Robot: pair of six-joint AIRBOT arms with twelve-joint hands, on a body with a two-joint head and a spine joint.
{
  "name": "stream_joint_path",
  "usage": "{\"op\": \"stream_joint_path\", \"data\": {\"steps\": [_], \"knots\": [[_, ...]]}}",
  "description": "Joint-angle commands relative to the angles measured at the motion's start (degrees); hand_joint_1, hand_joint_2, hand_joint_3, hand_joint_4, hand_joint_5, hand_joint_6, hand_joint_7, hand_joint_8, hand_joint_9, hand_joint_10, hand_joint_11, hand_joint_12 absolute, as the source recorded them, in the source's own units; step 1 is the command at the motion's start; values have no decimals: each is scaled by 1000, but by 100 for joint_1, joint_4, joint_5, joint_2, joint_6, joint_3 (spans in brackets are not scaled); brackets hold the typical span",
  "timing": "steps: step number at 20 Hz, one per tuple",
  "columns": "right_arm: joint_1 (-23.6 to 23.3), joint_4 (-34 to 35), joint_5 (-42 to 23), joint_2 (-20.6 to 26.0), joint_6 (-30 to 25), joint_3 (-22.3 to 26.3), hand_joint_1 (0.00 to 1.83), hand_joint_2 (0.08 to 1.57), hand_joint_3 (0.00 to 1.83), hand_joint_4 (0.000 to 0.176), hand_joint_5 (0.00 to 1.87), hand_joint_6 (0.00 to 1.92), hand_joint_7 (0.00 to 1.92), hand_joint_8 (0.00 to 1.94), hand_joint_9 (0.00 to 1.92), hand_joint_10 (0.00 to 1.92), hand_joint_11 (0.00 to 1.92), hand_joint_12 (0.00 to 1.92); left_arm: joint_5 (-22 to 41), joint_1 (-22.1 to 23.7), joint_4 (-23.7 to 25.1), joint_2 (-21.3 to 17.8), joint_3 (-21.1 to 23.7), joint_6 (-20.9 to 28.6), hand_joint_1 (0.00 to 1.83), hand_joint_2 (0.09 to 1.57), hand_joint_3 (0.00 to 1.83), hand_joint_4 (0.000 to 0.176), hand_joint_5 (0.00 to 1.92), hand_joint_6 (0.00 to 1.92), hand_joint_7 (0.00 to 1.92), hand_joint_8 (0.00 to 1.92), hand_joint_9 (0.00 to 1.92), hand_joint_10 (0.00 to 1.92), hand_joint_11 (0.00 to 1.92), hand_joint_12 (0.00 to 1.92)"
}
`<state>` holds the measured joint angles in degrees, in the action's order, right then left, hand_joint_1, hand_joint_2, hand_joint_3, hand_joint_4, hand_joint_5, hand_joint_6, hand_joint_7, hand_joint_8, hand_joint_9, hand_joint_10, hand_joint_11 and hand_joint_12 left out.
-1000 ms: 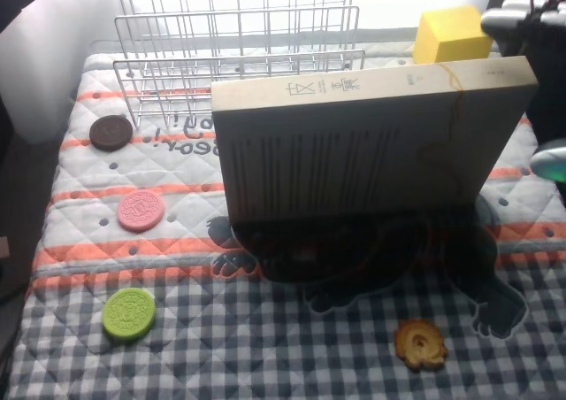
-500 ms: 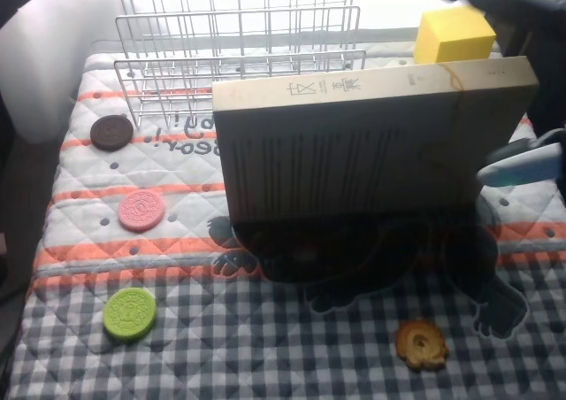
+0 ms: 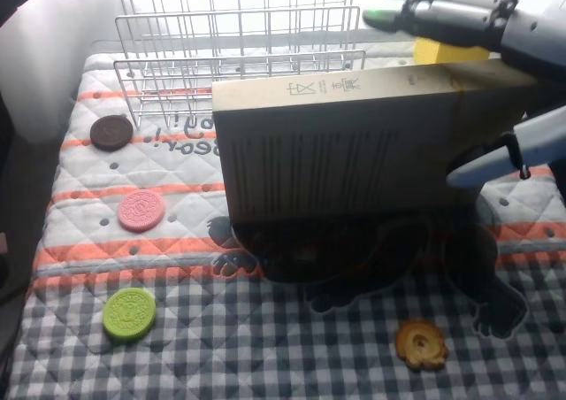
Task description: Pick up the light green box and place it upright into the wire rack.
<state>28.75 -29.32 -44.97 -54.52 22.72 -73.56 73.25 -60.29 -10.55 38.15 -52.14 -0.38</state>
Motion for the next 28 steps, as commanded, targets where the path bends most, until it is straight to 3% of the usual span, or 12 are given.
{"op": "stream_joint_path", "data": {"steps": [1,3,7,8,9,10,11,14,18,23,25,28], "knots": [[-79,253,-492,33,-12,-46,757,788,0,176,0,0,139,8,177,15,212,128,725,42,-92,12,-26,38,420,1103,2,93,473,0,347,0,379,2,0,804],[-78,131,-423,13,-12,-91,812,825,4,176,0,0,241,19,310,6,280,326,727,42,-96,12,-24,38,464,1093,0,92,475,1,343,1,392,6,0,811],[-76,-89,-381,-144,-12,-262,1026,941,2,20,407,8,797,18,881,66,514,1111,752,42,-100,16,-23,38,467,1082,0,80,494,3,361,2,407,5,0,852],[-76,-89,-381,-170,-12,-274,1077,985,4,0,595,19,973,40,1028,127,598,1262,763,42,-103,15,-21,38,467,1081,0,77,500,5,364,3,405,3,0,857],[-75,-89,-382,-184,-12,-269,1318,1002,8,0,831,4,1168,484,1150,247,659,1352,768,42,-110,15,-20,38,459,1081,0,81,502,4,362,2,401,1,0,861],[-75,-89,-383,-185,-12,-260,1289,1071,0,0,936,612,1170,785,1214,360,785,1323,768,42,-112,16,-20,38,453,1087,1,75,506,5,357,0,396,0,0,865],[-75,-89,-393,-185,-12,-242,1282,1080,2,0,948,787,1158,861,1241,403,893,1259,767,41,-115,19,-21,38,456,1090,2,68,510,6,357,0,395,0,0,866],[-76,-83,-502,-182,-12,-227,1286,1072,0,0,955,833,1231,733,1431,251,1191,977,766,36,-131,24,-22,38,488,1100,4,47,518,6,345,0,395,0,0,859],[-78,9,-648,-181,-12,-207,1281,1081,1,0,954,831,1189,817,1449,138,1099,1165,768,36,-132,24,-23,38,470,1095,0,49,520,3,359,2,396,0,0,886],[-201,224,-881,-44,-12,-200,1274,1093,0,0,932,842,1162,876,1470,63,1052,1016,758,35,-132,23,-25,38,440,1085,0,46,552,1,387,0,431,3,0,923],[-312,225,-919,6,-12,-187,1157,1095,0,0,1027,881,1328,266,1494,66,1040,1060,752,33,-132,23,-25,38,435,1082,0,48,560,2,391,0,437,2,0,928],[-510,226,-1004,92,-12,-153,1162,1090,1,0,1043,860,1412,34,1531,55,1109,1038,737,33,-132,20,-25,38,430,1083,0,38,564,4,368,0,427,0,0,876]]}}
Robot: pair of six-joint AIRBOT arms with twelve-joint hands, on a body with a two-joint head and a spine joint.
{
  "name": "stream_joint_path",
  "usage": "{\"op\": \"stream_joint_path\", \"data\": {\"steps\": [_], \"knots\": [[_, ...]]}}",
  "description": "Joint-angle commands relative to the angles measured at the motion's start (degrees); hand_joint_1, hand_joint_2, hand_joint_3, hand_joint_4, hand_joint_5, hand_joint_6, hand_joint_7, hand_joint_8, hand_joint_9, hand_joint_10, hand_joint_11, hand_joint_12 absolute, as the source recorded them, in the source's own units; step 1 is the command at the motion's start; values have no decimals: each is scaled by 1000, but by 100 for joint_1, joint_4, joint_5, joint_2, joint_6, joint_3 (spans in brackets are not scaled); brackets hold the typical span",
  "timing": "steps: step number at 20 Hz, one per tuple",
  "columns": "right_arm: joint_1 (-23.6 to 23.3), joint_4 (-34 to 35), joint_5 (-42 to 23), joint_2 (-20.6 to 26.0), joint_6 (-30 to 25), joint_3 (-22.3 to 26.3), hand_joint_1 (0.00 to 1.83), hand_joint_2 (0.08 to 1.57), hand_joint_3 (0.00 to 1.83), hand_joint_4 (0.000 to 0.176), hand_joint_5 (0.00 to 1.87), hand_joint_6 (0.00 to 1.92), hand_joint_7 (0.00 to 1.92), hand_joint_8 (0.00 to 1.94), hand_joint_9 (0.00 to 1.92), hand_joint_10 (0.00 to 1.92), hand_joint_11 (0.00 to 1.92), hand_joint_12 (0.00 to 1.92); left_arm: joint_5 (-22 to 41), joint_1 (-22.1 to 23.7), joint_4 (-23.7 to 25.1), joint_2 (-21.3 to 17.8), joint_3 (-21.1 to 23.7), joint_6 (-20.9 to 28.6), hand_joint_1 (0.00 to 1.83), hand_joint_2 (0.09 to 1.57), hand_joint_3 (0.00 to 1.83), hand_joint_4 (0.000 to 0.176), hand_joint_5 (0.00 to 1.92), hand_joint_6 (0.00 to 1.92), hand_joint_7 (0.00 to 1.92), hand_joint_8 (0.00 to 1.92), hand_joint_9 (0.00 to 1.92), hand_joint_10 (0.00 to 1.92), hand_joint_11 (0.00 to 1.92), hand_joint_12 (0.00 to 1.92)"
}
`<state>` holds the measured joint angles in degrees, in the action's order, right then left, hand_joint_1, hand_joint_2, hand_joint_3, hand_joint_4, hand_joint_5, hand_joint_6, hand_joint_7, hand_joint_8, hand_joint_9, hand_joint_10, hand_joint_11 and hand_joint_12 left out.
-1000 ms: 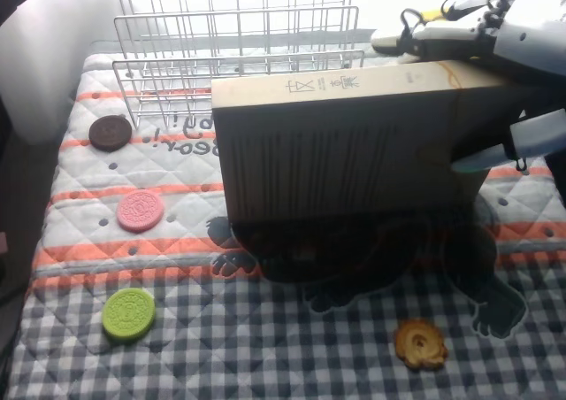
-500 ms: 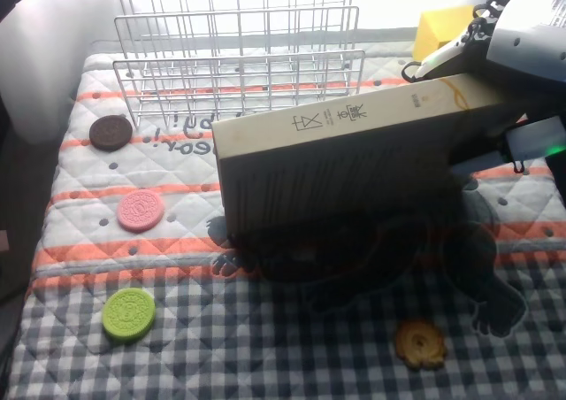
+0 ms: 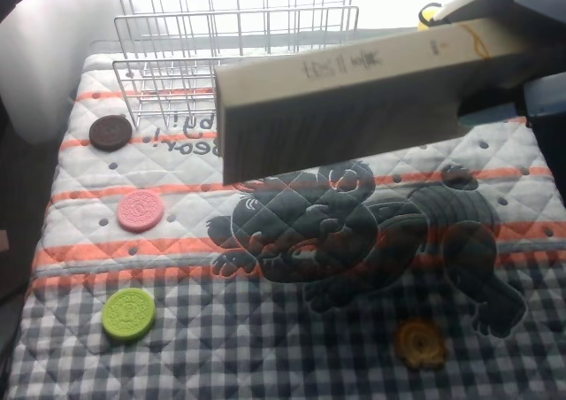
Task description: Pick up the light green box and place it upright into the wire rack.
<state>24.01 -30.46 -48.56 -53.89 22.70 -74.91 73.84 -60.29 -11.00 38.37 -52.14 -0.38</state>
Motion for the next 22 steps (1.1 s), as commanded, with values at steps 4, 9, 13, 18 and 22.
{"op": "stream_joint_path", "data": {"steps": [4,9,13,18,22], "knots": [[-334,338,-869,162,-10,39,1282,1073,0,0,1053,604,1157,914,1503,32,1053,1117,678,33,-91,-4,-28,38,405,1095,2,22,571,2,351,0,415,0,0,856],[-696,333,-1016,215,-10,54,1149,1123,0,0,973,975,1393,39,1526,5,1322,430,668,32,-91,-1,-29,38,408,1090,0,30,564,2,347,0,405,0,0,856],[-898,317,-989,166,-10,-89,1145,1130,2,0,957,1000,1387,14,1518,1,1300,433,635,37,-90,2,-33,38,400,1099,2,51,541,0,325,0,399,1,0,828],[-1227,314,-631,-108,-10,-377,1150,1127,0,0,966,985,1384,2,1522,2,1336,382,669,40,-86,-4,-33,38,422,1096,0,59,525,2,335,7,385,0,0,766],[-1349,324,-376,-361,-10,-564,1154,1117,0,0,987,952,1368,0,1520,0,1366,309,748,43,-87,5,-18,38,414,1097,1,113,438,0,291,0,279,0,0,557]]}}
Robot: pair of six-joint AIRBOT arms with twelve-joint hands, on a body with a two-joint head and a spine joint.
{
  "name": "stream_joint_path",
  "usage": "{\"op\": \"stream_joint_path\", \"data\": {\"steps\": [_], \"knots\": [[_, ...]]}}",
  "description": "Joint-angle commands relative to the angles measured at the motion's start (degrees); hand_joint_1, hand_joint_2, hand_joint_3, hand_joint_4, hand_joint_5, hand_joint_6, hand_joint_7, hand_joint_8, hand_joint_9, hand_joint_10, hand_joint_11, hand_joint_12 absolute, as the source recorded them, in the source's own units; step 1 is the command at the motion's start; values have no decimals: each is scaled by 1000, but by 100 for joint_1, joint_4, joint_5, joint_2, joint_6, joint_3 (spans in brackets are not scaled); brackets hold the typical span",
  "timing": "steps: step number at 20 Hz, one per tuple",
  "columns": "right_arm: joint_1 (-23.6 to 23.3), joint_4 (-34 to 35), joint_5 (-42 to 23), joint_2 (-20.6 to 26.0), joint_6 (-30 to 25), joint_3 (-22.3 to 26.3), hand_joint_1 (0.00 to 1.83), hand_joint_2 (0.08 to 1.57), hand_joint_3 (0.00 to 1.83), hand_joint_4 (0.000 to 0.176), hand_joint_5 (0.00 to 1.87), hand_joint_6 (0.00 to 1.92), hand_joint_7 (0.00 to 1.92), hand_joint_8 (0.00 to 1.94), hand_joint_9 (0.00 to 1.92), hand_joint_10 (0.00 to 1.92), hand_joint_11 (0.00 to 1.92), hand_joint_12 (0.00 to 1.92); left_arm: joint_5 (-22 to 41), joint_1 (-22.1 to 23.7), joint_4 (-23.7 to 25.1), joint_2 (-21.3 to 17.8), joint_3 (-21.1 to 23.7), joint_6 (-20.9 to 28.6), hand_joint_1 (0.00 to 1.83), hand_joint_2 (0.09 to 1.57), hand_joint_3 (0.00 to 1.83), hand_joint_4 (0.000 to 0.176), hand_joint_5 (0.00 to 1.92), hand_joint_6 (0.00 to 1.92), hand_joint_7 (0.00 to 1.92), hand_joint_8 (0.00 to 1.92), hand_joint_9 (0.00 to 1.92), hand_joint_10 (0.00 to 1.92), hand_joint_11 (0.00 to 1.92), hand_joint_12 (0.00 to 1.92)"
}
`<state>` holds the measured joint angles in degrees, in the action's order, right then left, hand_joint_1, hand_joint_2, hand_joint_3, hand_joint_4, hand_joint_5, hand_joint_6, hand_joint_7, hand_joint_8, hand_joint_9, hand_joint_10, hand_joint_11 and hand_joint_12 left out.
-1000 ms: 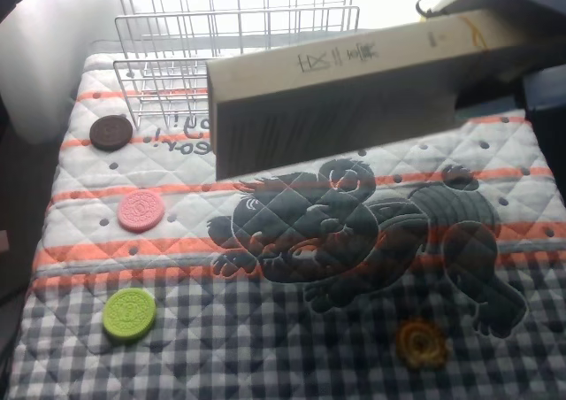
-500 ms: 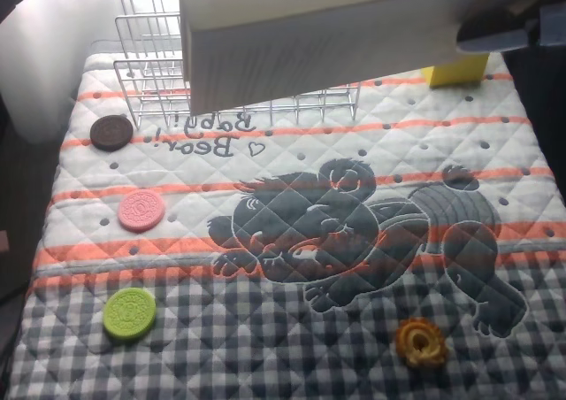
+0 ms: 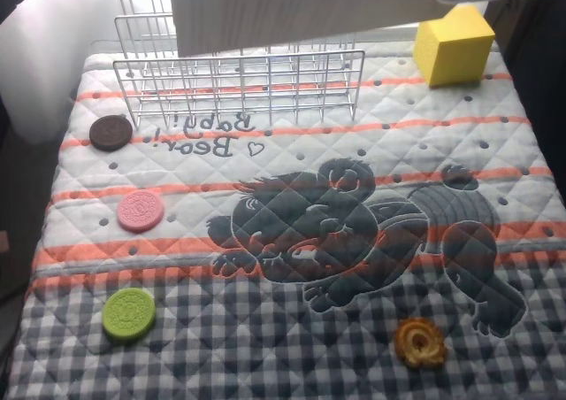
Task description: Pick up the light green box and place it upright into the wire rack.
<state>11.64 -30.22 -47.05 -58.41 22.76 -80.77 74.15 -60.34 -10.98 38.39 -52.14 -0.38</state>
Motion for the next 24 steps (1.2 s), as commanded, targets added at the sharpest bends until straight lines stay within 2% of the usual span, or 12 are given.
{"op": "stream_joint_path", "data": {"steps": [1,2,4,5,6,10,11,13,15,16,22,24], "knots": [[-111,306,-415,-46,-16,-62,1150,1128,0,0,964,990,1381,1,1524,1,1390,222,742,50,-88,4,-14,38,365,1084,0,141,345,0,188,0,168,0,0,370],[-111,325,-375,-117,-16,-111,1150,1128,0,0,964,990,1381,1,1524,1,1390,222,745,55,-88,8,-14,38,365,1084,0,141,345,0,188,0,168,0,0,370],[-110,465,-320,-329,-16,-272,1142,1145,0,0,929,1046,1391,2,1530,2,1441,195,711,67,-88,27,-23,38,357,1077,0,165,295,0,155,1,134,2,0,268],[-110,549,-320,-397,-16,-325,1144,1141,0,0,937,1034,1394,1,1534,2,1454,181,691,71,-88,32,-28,38,376,1069,0,159,304,2,161,1,139,2,0,288],[-110,659,-326,-449,-16,-361,1145,1140,0,0,938,1032,1402,4,1546,6,1459,178,671,77,-88,43,-34,38,387,1057,0,142,326,4,176,2,153,4,0,325],[-91,913,-334,-533,-16,-447,1151,1131,1,0,952,1010,1413,3,1586,11,1509,217,650,100,-85,81,-50,38,426,1060,1,132,339,2,187,0,166,1,0,362],[-71,956,-334,-541,-16,-453,1150,1134,0,0,946,1020,1418,0,1601,7,1489,282,649,100,-85,81,-51,38,440,1059,0,134,342,1,185,0,157,0,0,337],[26,1058,-331,-600,-16,-492,1152,1128,0,0,960,998,1427,2,1594,1,1445,379,648,106,-85,85,-52,38,427,1061,1,127,350,3,184,0,158,1,0,332],[185,1241,-330,-717,-16,-592,1152,1128,0,0,963,993,1440,7,1583,1,1430,383,647,110,-81,94,-56,38,408,1059,0,138,343,0,182,1,157,0,0,335],[265,1315,-326,-768,-16,-637,1153,1128,0,0,963,995,1446,9,1579,0,1414,376,646,113,-76,94,-56,38,425,1059,0,126,356,2,183,0,153,0,0,310],[420,1447,-187,-982,-16,-822,1158,1123,0,0,975,974,1456,9,1588,3,1431,382,677,125,-62,94,-56,38,423,1056,0,140,343,0,187,1,165,2,0,381],[420,1446,-139,-1040,-16,-876,1163,1111,3,0,994,943,1473,1,1587,1,1410,482,700,133,-53,95,-52,38,442,1058,1,135,341,0,189,1,167,2,0,394]]}}
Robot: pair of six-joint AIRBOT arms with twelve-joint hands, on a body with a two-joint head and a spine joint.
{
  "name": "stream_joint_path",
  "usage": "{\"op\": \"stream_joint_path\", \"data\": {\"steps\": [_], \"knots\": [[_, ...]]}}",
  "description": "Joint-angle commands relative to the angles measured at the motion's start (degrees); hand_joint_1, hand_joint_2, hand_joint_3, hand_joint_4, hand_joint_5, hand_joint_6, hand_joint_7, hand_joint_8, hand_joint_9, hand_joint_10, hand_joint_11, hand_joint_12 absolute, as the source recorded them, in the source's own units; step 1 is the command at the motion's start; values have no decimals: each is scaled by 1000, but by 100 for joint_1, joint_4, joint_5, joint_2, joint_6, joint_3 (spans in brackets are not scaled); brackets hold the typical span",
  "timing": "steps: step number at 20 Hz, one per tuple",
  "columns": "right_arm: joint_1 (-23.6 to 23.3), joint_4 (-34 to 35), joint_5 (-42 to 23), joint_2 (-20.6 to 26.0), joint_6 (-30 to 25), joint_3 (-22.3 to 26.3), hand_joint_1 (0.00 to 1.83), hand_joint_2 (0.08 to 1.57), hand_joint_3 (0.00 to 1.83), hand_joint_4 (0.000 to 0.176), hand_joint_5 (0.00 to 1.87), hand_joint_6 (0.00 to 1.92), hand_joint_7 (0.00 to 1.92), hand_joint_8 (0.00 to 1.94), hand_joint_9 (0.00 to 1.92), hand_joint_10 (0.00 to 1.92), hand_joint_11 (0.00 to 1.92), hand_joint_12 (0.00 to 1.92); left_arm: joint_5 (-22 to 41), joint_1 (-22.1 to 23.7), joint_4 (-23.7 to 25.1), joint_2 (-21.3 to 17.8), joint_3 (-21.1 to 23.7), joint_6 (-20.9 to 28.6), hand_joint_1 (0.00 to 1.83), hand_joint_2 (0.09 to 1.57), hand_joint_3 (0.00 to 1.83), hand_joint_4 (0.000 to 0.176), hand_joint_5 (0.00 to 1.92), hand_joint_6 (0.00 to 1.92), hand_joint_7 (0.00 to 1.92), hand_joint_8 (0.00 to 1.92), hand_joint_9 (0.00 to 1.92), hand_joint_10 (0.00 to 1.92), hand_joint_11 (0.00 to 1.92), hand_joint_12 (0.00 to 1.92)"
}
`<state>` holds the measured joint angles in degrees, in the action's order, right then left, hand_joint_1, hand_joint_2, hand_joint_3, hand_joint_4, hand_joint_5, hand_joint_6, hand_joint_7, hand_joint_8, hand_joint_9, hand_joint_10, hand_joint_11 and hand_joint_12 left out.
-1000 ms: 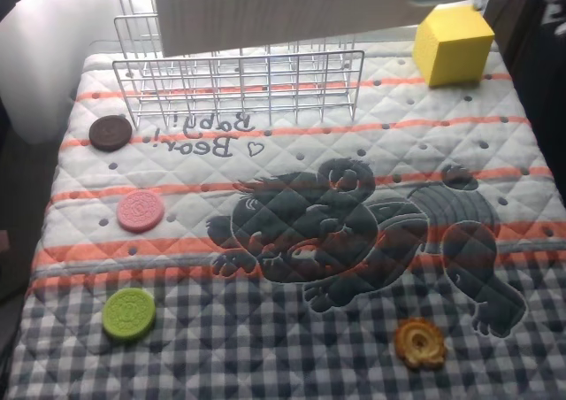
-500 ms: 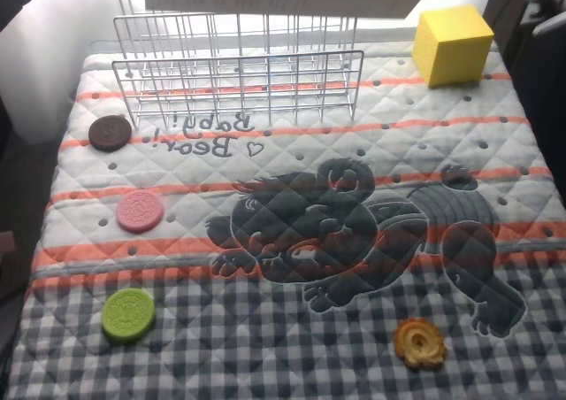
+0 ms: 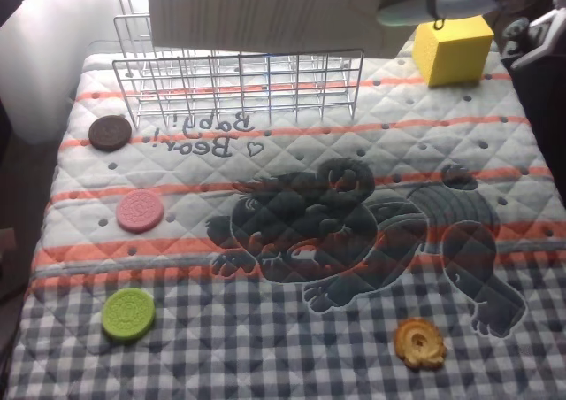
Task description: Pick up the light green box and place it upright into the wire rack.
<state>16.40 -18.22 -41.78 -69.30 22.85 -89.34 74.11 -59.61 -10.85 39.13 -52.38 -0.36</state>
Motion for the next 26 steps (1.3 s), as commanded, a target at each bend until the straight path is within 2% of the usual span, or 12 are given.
{"op": "stream_joint_path", "data": {"steps": [1,10,11,15,17,19,20,21,22,23,24,26], "knots": [[-57,245,-650,20,-25,-48,1163,1115,1,0,987,953,1473,0,1586,0,1369,557,704,69,-56,25,-31,36,472,1054,0,124,351,1,195,1,174,2,0,415],[-57,65,-191,-349,-25,-351,1161,1112,2,0,992,946,1417,0,1562,0,1433,349,712,92,-32,24,-38,36,482,1047,2,122,367,3,186,0,183,0,0,470],[-57,54,-175,-385,-25,-379,1262,1060,15,0,979,847,1316,478,1518,3,1411,279,707,98,-28,26,-40,36,483,1047,2,111,372,4,194,3,190,3,0,469],[-44,50,-149,-496,-25,-431,1231,1130,2,0,843,1080,1068,956,1241,4,1200,170,694,110,-19,34,-45,36,501,1046,0,113,367,1,190,1,183,0,0,440],[-41,7,-151,-525,-25,-414,1075,1180,0,0,844,1182,976,163,1128,2,1101,125,666,131,-16,63,-67,36,510,1039,0,117,364,0,192,0,183,1,0,406],[-41,-50,-166,-538,-25,-384,1022,1192,2,8,823,1221,937,16,1016,0,1032,88,629,152,-6,85,-85,36,518,1037,0,118,366,0,199,1,194,3,0,476],[-41,-86,-210,-526,-25,-351,986,1197,2,75,810,1239,908,4,964,1,991,67,631,156,-1,89,-88,36,521,1036,0,112,371,1,209,2,204,4,0,516],[-38,-94,-257,-497,-25,-316,886,1146,0,0,712,495,882,5,932,4,937,41,645,156,1,90,-86,36,516,1036,0,111,369,0,206,0,201,2,0,523],[-30,-98,-350,-430,-25,-250,796,1063,0,0,566,43,884,0,854,0,860,9,661,156,1,90,-86,36,485,1050,1,115,362,0,196,0,186,0,0,443],[-30,-98,-442,-365,-25,-193,796,1063,0,0,566,43,884,0,854,0,860,9,680,156,1,89,-84,36,485,1050,1,115,362,0,196,0,186,0,0,443],[-30,-97,-524,-307,-25,-144,652,1003,0,10,290,8,636,0,657,0,663,1,690,156,1,87,-80,36,477,1052,1,115,357,0,186,0,180,0,0,417],[-26,-95,-727,-112,-25,12,467,901,0,129,11,0,170,0,222,0,221,0,700,155,-1,88,-72,36,462,1052,1,119,346,1,177,1,159,1,0,355]]}}
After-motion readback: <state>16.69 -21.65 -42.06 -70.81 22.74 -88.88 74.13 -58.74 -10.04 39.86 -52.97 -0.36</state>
